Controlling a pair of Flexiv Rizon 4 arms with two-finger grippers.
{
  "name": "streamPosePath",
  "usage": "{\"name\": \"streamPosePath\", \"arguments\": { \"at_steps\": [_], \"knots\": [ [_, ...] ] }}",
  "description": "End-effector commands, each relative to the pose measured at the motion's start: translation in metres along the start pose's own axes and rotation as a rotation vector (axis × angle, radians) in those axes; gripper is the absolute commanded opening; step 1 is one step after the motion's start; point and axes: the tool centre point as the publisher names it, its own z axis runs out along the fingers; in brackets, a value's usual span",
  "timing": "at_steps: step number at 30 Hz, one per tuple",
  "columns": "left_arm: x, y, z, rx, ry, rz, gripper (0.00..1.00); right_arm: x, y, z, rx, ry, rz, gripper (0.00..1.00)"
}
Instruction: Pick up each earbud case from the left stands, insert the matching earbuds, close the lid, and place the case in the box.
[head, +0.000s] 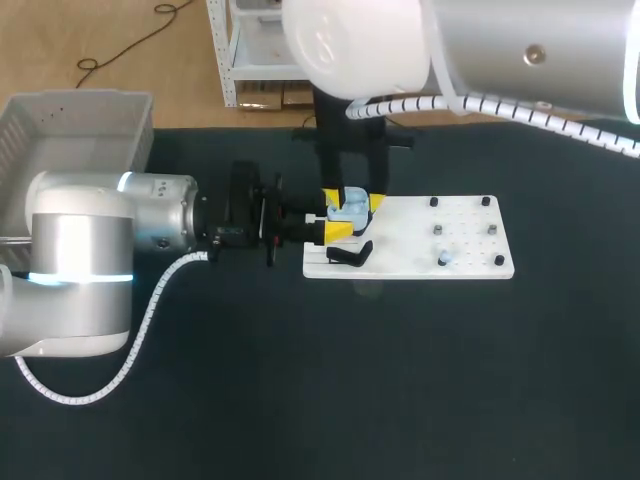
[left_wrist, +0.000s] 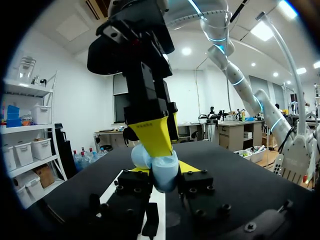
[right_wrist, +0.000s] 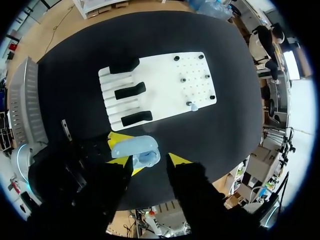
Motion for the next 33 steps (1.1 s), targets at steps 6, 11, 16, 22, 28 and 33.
{"name": "streamPosePath", "arguments": {
  "at_steps": [6,11,16,22,28,33],
  "knots": [
    [0.0,-0.001,0.0,-0.003,-0.001,0.002,0.0,0.01,-0.008,-0.014,-0.066,-0.002,-0.011,0.47],
    [0.0,-0.001,0.0,-0.003,-0.001,0.002,0.0,0.018,-0.03,-0.025,-0.121,-0.029,-0.007,0.45],
    [0.0,-0.001,0.0,-0.003,-0.001,0.002,0.0,0.018,-0.053,-0.028,-0.192,-0.176,-0.046,0.51],
    [0.0,-0.001,0.0,-0.003,-0.001,0.002,0.0,0.015,-0.073,-0.023,-0.251,-0.346,-0.111,0.47],
    [0.0,-0.001,0.0,-0.003,-0.001,0.002,0.0,0.006,-0.088,-0.016,-0.32,-0.407,-0.13,0.43],
    [0.0,-0.001,0.0,-0.003,-0.001,0.002,0.0,-0.007,-0.095,-0.002,-0.393,-0.337,-0.088,0.45]
  ]
}}
